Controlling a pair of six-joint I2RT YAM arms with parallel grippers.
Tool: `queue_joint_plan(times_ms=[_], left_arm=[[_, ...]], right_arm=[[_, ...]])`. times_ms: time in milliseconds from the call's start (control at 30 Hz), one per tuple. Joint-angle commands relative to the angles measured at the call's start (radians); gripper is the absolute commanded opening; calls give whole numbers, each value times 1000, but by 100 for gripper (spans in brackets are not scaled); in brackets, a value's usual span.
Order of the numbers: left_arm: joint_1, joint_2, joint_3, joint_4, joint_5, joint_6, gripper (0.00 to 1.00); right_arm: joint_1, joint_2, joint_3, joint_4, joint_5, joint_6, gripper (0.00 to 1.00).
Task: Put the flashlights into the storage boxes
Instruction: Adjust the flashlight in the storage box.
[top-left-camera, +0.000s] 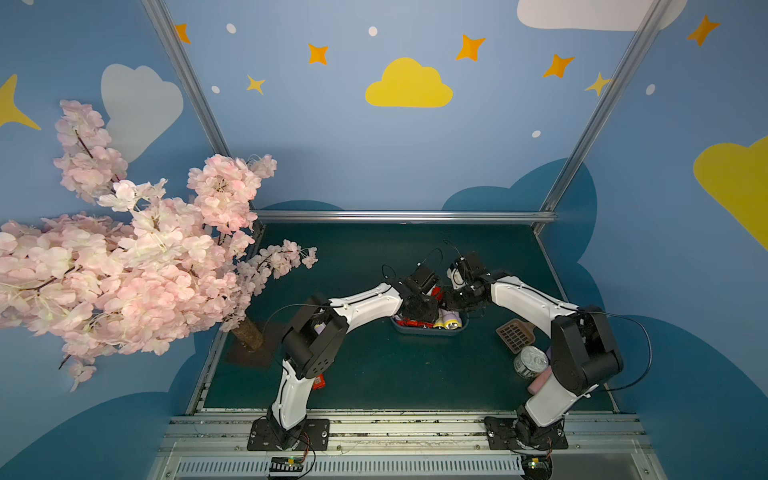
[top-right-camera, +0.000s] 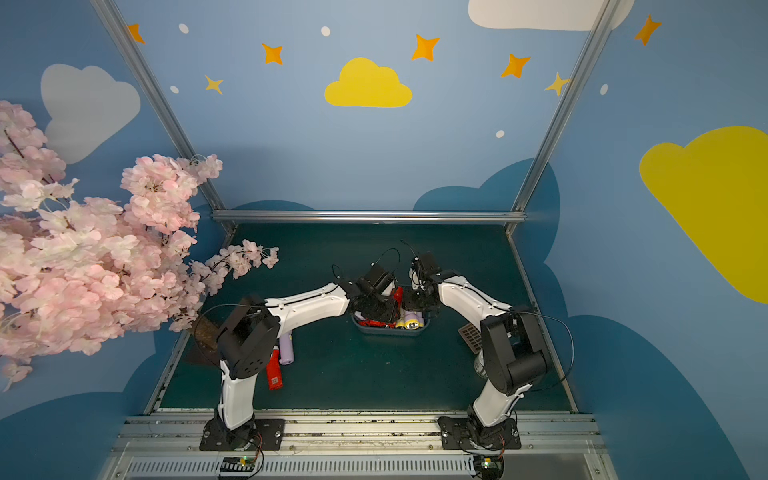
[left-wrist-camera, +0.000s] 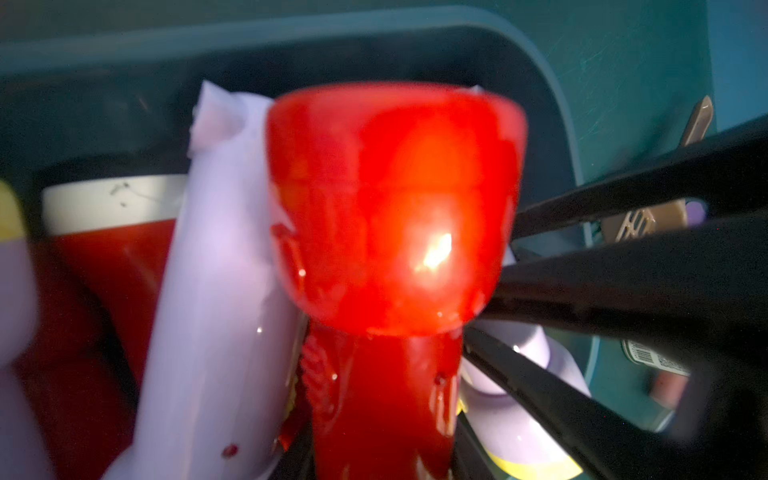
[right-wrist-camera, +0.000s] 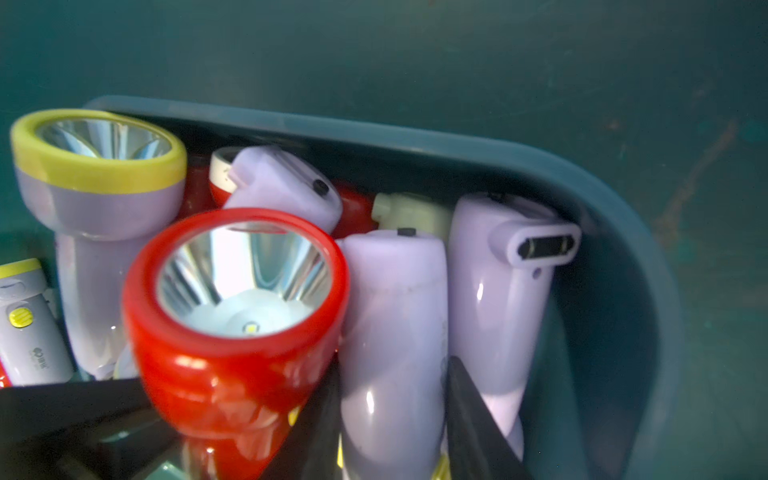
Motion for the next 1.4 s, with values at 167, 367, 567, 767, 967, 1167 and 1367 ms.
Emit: queue_joint_plan(times_ms=[167,367,567,767,967,1167,1367], left_arm=[[21,20,-19,-72,-6,1,43],[17,35,-7,-70,11,-9,43],[11,41,5,-78,11,-15,47],[6,67,35,-89,30,-18,55],[-3,94,82,-104,41,-16,55],[-7,105,110,-116,44,-17,55],[-9,103,117,-121,40,-20,55]], right_arm=[[0,-90,-20,-79,72,7,28],[-11,-87,-43,-69,109,-4,28],[-32,-53,-47,-60,138,-12,29],[-40,-63,-73,-47,178,-9,31],[-51,-59,-77,-53,210,-10,32],[-51,-74,-83,-60,223,-6,33],[-51,-99,-97,-57,221,-1,43]])
